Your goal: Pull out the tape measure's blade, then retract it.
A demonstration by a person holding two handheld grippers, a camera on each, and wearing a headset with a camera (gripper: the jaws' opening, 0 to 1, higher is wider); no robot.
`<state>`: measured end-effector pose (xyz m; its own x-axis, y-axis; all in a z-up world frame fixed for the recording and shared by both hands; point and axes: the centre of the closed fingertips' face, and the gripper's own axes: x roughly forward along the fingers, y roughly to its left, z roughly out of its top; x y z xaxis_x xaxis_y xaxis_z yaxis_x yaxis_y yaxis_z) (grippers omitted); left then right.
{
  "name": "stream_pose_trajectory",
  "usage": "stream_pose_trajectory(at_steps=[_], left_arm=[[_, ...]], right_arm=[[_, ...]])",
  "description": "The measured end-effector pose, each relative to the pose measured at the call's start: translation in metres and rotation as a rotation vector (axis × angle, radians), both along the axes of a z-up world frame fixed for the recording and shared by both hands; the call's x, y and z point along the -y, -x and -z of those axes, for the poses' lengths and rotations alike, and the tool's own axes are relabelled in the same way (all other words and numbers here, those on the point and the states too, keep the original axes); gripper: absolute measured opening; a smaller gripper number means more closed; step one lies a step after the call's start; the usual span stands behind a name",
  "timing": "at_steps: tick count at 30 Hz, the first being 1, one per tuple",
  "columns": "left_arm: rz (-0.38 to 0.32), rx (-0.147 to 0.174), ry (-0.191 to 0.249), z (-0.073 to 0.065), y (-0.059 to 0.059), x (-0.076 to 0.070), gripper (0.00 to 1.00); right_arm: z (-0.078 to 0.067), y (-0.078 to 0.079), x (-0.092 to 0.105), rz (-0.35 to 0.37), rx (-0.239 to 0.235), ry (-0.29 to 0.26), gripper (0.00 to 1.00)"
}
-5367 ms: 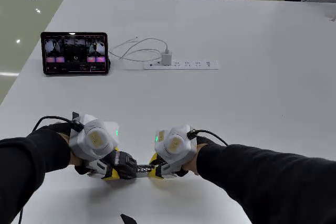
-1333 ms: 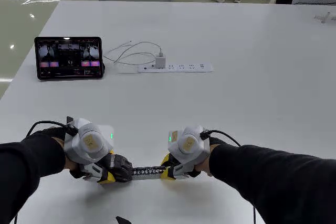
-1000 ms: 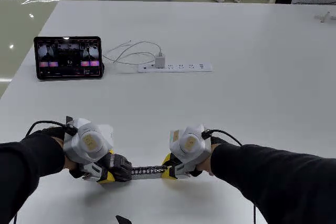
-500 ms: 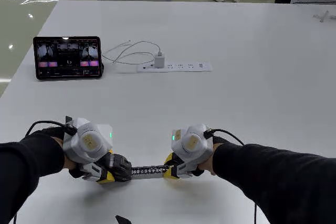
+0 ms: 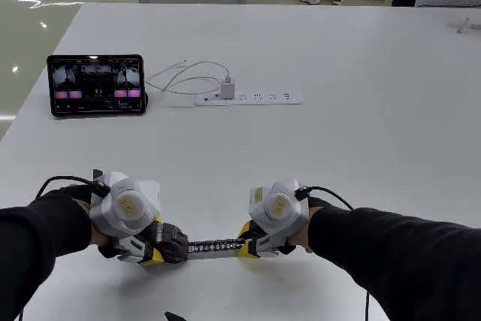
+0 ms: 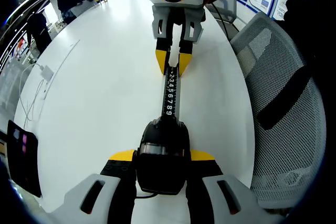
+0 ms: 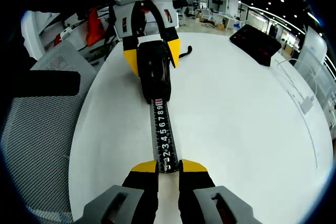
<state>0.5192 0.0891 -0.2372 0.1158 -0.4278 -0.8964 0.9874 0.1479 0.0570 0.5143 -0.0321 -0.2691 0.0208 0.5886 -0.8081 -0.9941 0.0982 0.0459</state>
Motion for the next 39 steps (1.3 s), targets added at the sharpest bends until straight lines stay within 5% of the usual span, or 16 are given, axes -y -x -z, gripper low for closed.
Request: stream_pose_trajectory(at_steps=[39], left_arm=[[-0.003,-0.001,0.002,0.000,0.000,0.001,0.31]], right_arm=[[-0.001,0.000,0.019,0.022,-0.008,0.004,0.10]])
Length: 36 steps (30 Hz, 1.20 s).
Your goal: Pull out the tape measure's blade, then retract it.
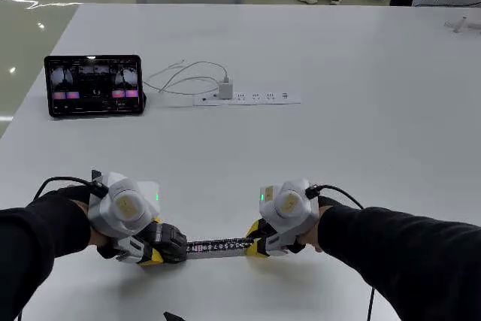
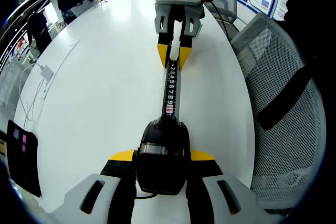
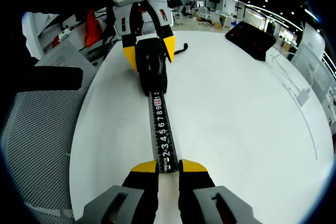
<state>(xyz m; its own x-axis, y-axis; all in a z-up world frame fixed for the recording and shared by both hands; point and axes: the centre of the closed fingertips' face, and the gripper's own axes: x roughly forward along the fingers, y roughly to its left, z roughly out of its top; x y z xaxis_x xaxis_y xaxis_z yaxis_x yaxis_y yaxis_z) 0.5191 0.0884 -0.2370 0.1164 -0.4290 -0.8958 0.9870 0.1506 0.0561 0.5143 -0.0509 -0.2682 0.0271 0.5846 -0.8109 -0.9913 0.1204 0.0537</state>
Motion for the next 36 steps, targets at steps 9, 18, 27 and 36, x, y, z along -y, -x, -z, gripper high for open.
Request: stream_pose_trajectory(at_steps=[9,18,27,36], left_arm=[[-0.001,-0.001,0.000,0.000,0.000,0.000,0.31],[-0.002,0.000,0.001,0.000,0.000,0.000,0.31],[-0.003,0.001,0.002,0.000,0.000,-0.001,0.31],[-0.003,0.000,0.001,0.000,0.000,0.000,0.31]], right_arm=[[0.000,0.000,0.005,0.005,-0.002,0.000,0.10],[0.000,-0.001,0.009,0.011,-0.003,-0.002,0.10],[0.000,-0.001,0.016,0.018,-0.004,0.000,0.10],[0.000,-0.001,0.020,0.023,-0.006,0.000,0.10]])
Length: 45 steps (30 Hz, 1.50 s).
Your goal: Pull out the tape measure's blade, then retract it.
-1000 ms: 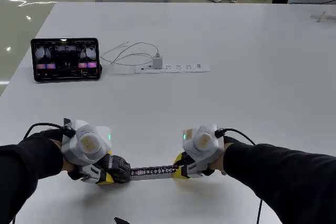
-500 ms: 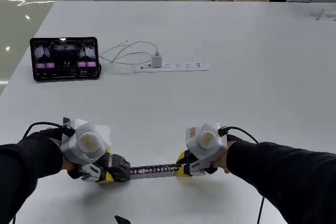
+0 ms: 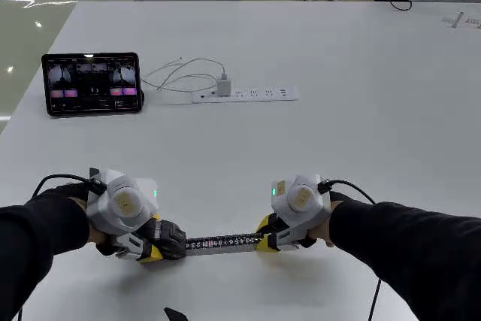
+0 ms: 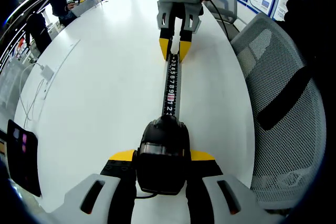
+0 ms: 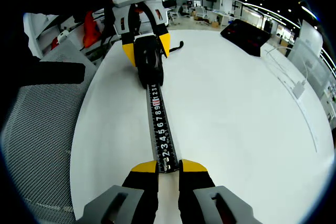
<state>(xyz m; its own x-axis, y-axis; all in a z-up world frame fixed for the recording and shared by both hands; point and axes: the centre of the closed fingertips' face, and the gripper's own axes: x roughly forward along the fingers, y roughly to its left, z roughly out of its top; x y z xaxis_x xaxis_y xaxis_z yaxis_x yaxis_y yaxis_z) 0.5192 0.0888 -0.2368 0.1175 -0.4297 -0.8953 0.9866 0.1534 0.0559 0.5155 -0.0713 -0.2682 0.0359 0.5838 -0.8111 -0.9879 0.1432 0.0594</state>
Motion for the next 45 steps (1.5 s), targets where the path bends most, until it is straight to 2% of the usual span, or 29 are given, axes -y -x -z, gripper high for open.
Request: stream_pose_trajectory(at_steps=[45], left_arm=[[-0.002,0.001,0.000,0.000,0.000,0.000,0.30]], right_arm=[[0.000,-0.001,0.021,0.019,-0.007,0.012,0.10]])
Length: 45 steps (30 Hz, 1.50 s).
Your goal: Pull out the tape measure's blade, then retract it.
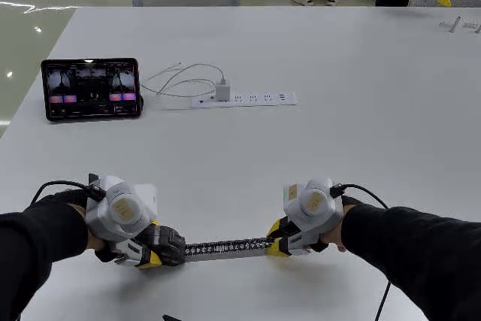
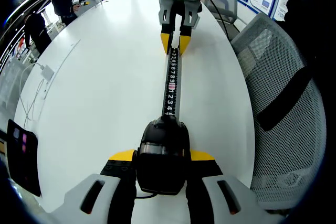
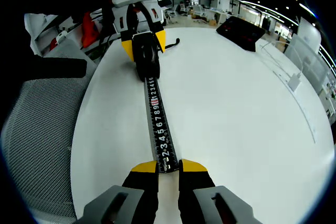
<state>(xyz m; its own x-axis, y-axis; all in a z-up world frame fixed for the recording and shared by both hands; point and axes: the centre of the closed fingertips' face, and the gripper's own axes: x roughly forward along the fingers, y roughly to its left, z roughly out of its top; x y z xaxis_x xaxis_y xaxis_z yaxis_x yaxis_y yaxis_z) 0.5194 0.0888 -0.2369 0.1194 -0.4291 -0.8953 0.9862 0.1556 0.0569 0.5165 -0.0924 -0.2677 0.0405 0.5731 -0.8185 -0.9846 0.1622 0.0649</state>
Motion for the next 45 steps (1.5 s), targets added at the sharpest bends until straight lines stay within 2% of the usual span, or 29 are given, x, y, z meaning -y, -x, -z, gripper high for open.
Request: stream_pose_trajectory(at_steps=[45], left_arm=[[-0.003,0.000,0.002,0.000,0.000,0.000,0.31]], right_arm=[[0.000,0.000,0.022,0.021,-0.007,0.008,0.09]])
